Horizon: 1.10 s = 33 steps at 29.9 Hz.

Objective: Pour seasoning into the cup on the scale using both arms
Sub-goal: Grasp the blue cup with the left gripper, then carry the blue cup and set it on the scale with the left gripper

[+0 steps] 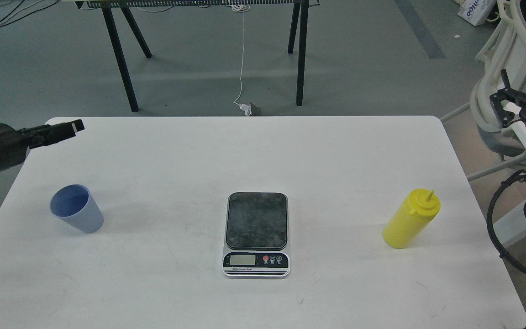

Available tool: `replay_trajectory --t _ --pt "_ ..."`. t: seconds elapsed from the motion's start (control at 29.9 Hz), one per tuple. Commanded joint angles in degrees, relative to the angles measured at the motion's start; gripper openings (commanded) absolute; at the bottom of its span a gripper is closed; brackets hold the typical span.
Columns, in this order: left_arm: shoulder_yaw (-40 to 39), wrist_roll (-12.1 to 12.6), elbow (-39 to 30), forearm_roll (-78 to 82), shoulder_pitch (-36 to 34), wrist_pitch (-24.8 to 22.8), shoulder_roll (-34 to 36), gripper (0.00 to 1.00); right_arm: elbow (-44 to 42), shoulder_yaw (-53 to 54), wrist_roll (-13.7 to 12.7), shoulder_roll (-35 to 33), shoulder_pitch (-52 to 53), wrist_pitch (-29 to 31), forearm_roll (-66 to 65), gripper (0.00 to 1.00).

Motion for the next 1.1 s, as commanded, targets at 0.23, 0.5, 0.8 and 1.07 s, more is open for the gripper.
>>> replay_trajectory --t 0.23,0.5,0.8,1.07 --pt "13.2 -1.3 4.8 6.1 4.1 14.4 -0.8 0.93 0.0 0.1 0.0 0.0 0.0 0.0 0.0 1.00" --pt "14.3 -2.8 7.0 6.0 4.1 14.6 -2.7 0.60 -0.1 0.1 0.0 0.0 0.0 0.0 0.0 1.00" --pt "14.3 -3.7 9.5 5.7 4.3 14.6 -4.7 0.13 -1.1 0.1 0.0 0.0 0.0 0.0 -0.1 1.00" --pt "13.4 -3.7 8.5 5.2 3.1 14.6 -4.3 0.05 -1.2 0.1 0.0 -0.1 -0.2 0.0 -0.1 1.00"
